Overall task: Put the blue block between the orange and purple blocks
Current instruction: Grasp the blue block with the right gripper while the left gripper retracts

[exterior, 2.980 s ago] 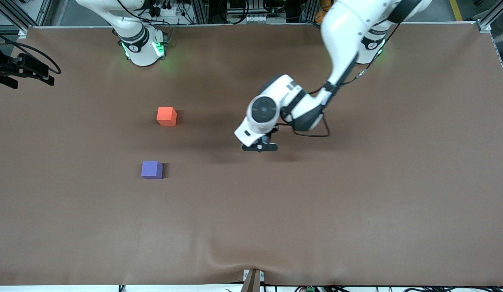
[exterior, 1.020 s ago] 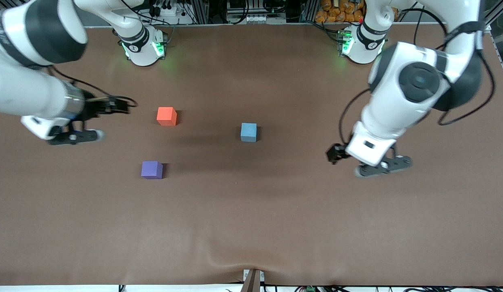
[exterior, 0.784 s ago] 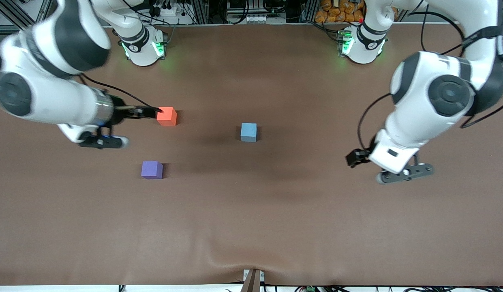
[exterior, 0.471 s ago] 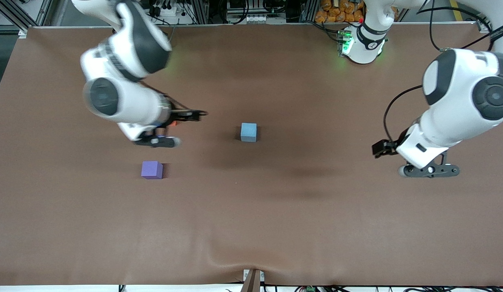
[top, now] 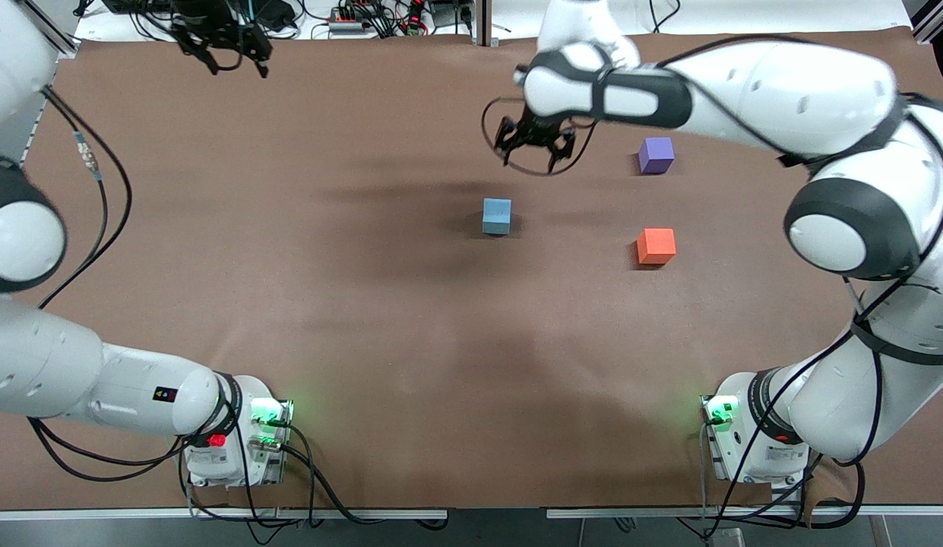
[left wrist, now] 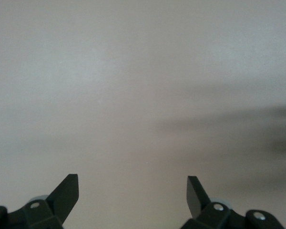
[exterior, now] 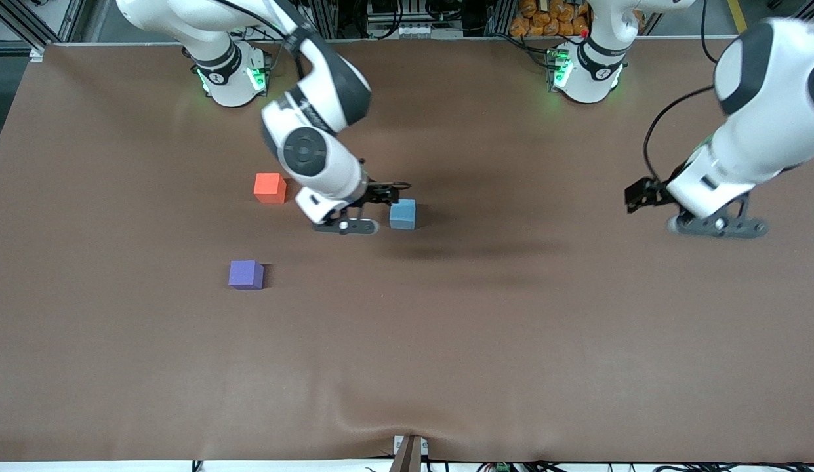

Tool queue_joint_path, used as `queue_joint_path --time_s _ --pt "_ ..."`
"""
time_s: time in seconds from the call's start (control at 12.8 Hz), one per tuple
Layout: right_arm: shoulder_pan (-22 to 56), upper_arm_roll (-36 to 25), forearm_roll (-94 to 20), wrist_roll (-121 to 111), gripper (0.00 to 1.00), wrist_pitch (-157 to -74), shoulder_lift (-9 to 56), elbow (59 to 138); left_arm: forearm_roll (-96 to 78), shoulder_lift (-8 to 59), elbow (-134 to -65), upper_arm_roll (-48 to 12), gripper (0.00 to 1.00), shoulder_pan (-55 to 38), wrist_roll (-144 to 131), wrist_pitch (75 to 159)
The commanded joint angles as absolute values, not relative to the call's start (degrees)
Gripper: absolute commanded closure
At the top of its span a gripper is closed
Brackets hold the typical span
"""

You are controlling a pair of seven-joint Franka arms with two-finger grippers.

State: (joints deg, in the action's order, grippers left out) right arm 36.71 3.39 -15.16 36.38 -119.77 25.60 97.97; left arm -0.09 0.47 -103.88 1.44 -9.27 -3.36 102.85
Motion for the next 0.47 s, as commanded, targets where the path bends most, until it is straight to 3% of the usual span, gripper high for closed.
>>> queue_joint_path --time_s 0.0,0.39 --pt "40.1 2.7 -15.5 37.2 0.0 -126.4 29.2 98.3 0.7 -1.8 -104.7 1.0 0.0 -6.2 -3.3 103.5" --pt "43.6 2.5 -15.3 39.4 0.0 -134.0 34.8 98.3 0.8 -0.7 -95.7 -0.3 0.0 -6.9 -5.7 93.8"
